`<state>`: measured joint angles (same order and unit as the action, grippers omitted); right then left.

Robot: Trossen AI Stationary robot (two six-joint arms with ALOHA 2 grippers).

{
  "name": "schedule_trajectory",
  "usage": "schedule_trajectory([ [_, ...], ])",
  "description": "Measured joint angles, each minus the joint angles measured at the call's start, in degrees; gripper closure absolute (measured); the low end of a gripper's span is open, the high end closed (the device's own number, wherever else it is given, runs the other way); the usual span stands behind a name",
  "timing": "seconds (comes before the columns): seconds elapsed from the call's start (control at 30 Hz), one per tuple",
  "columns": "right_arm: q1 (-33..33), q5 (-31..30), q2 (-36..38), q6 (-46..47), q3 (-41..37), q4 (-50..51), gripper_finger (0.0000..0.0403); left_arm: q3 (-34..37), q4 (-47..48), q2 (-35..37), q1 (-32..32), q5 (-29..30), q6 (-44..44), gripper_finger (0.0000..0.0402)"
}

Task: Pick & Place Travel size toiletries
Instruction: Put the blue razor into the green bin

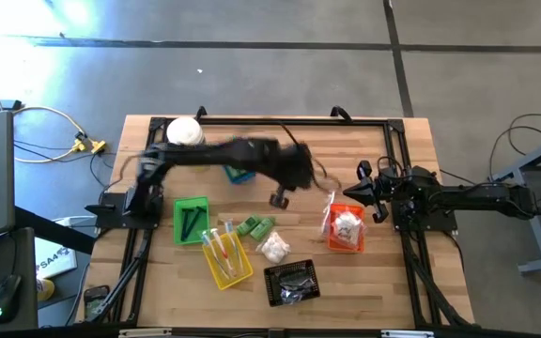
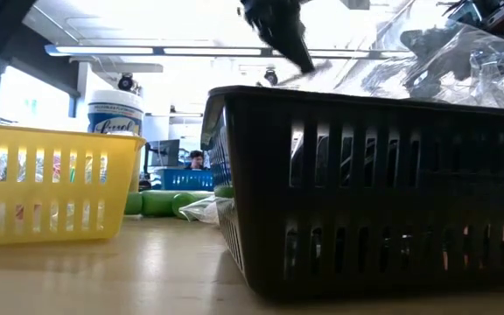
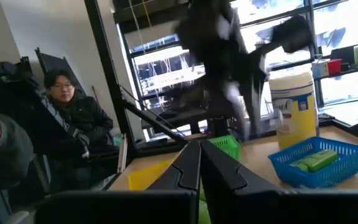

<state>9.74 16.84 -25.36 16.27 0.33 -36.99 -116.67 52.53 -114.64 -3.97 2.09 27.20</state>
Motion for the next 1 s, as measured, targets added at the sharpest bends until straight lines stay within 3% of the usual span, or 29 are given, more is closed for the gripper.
schedule_trajectory([
  [0.23,0.0,0.1,0.1,0.4,0.0,0.1,0.04,7.7,1.2,14.8,-5.2,-6.4,-6.1,0.0382],
  [0.43,0.0,0.3,0.1,0.4,0.0,0.6,0.04,23.2,-4.3,30.3,-7.9,-5.9,-13.0,0.0382],
  [0.63,0.0,0.3,0.1,0.4,0.0,0.8,0.04,44.5,-15.1,49.4,-7.1,-1.0,-23.5,0.0382],
  [0.8,0.0,0.1,0.1,0.4,0.0,0.8,0.04,61.8,-24.1,64.3,-2.9,4.0,-34.0,0.0382],
  [1.0,0.0,-0.1,-0.1,0.2,0.0,0.9,0.04,74.8,-24.5,77.2,3.4,11.3,-51.9,0.0382],
])
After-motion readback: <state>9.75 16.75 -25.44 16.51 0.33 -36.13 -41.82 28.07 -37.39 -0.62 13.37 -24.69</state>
